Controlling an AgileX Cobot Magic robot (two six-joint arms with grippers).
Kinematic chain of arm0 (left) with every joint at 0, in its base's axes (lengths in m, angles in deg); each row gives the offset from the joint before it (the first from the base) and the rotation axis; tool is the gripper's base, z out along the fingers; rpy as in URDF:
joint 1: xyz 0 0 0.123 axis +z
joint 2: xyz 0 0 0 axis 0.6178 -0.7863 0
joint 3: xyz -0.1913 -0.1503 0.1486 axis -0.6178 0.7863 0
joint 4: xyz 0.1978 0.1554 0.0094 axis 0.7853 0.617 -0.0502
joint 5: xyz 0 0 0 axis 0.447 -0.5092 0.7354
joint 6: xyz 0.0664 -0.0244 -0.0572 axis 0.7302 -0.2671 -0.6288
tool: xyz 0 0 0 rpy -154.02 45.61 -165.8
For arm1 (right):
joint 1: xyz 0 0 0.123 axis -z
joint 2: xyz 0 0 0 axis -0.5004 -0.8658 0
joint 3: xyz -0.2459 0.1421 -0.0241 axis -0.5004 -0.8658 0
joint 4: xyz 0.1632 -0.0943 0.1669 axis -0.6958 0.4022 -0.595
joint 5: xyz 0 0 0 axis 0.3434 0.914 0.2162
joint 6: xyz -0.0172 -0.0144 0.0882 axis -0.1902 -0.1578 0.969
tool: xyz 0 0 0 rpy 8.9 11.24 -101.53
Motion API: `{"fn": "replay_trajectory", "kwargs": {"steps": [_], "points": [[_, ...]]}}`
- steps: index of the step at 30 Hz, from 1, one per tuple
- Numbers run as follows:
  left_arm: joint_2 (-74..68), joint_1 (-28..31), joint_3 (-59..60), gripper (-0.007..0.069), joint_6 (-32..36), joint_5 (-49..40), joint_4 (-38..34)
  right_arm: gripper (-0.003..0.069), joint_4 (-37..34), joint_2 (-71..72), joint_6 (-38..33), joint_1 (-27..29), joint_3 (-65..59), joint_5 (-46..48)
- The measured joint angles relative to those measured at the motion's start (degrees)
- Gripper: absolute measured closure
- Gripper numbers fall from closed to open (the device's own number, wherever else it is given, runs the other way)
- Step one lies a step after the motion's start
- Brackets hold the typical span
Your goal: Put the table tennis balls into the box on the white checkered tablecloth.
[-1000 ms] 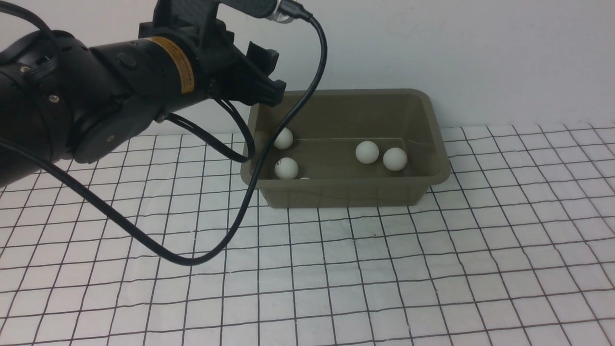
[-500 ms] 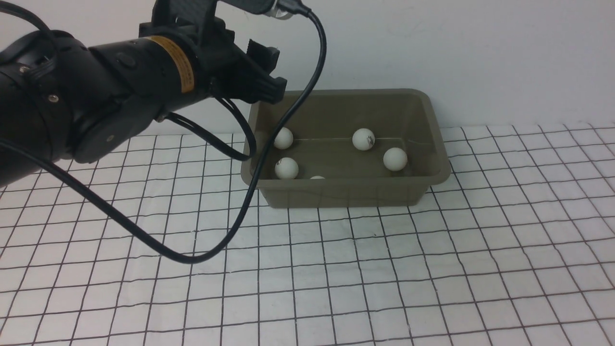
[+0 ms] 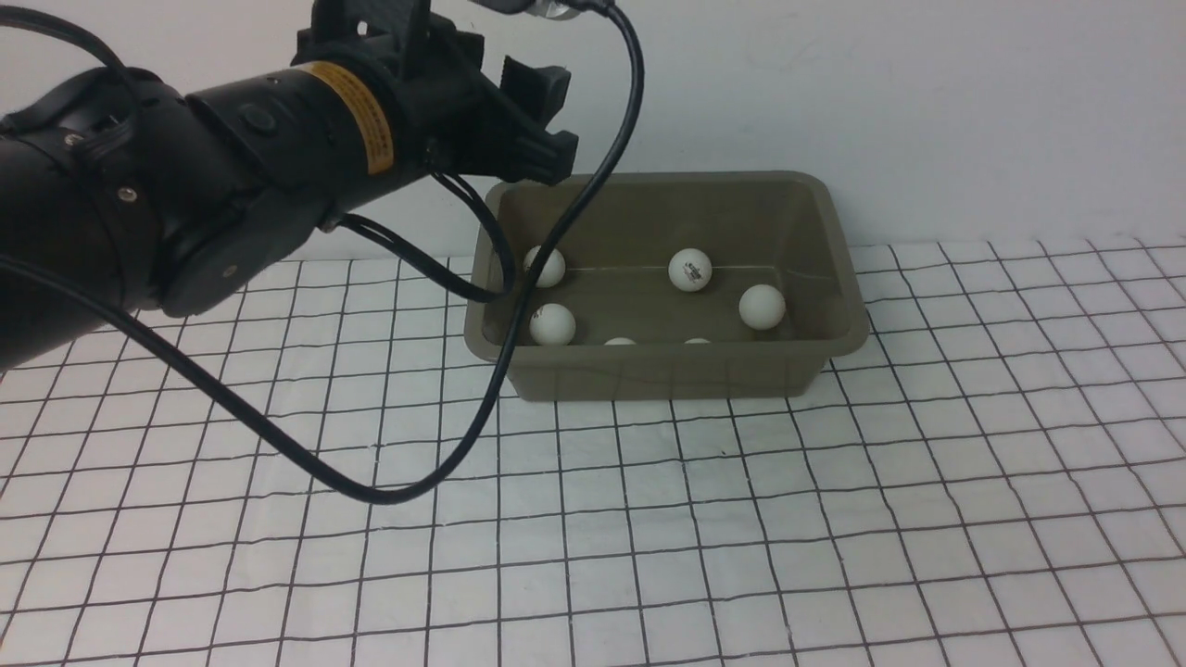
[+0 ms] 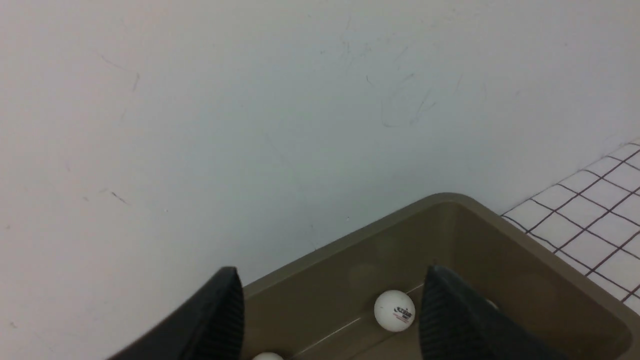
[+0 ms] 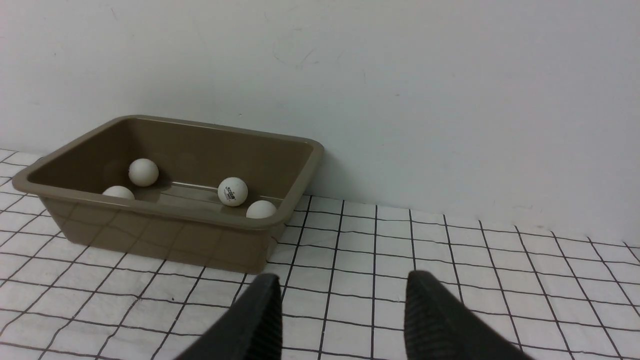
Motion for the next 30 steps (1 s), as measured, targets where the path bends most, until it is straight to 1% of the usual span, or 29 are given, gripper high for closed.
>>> {"fn": "replay_trajectory", "kwargs": {"steps": [6,9,11,13,15,16,19,21,23,25,27,28,29,30], "points": [[-1.6,0.0,0.0,0.0197,-1.0,0.0,0.1,0.0342,0.0,0.0,0.0,0.0,0.0,0.0],[-1.2,-0.2,0.0,0.0197,-4.4,-0.7,0.1,0.0342,0.0,0.0,0.0,0.0,0.0,0.0],[0.8,-0.7,0.0,0.0197,-8.2,-4.0,0.1,0.0342,0.0,0.0,0.0,0.0,0.0,0.0],[2.9,-1.0,0.0,0.0197,-9.8,-7.0,0.0,0.0342,0.0,0.0,0.0,0.0,0.0,0.0],[7.0,-1.6,0.0,0.0197,-10.6,-13.1,0.0,0.0342,0.0,0.0,0.0,0.0,0.0,0.0],[9.9,-2.1,0.0,0.0197,-10.4,-17.6,-0.1,0.0342,0.0,0.0,0.0,0.0,0.0,0.0],[17.0,-2.7,0.0,0.0197,-6.8,-28.5,-1.0,0.0342,0.0,0.0,0.0,0.0,0.0,0.0],[20.2,-2.7,0.0,0.0197,-4.0,-33.6,-2.3,0.0342,0.1,0.0,0.0,0.0,0.0,0.0],[23.7,-2.7,0.0,0.0197,-0.7,-37.5,-4.4,0.0342,0.1,0.0,0.0,0.0,0.0,0.0],[27.1,-2.7,0.0,0.0197,4.8,-41.1,-7.1,0.0342,0.1,0.0,0.0,0.0,0.0,0.0],[29.7,-2.7,0.0,0.0197,8.8,-42.6,-9.1,0.0342,0.1,0.0,0.0,0.0,0.0,0.0],[31.1,-2.7,0.0,0.0197,11.6,-43.5,-10.8,0.0342,0.1,0.0,0.0,0.0,0.0,0.0],[33.1,-2.7,0.0,0.0197,15.7,-44.6,-12.4,0.0342,0.1,0.0,0.0,0.0,0.0,0.0],[34.1,-2.7,0.0,0.0197,17.7,-45.2,-13.4,0.0342,0.1,0.0,0.0,0.0,0.0,0.0]]}}
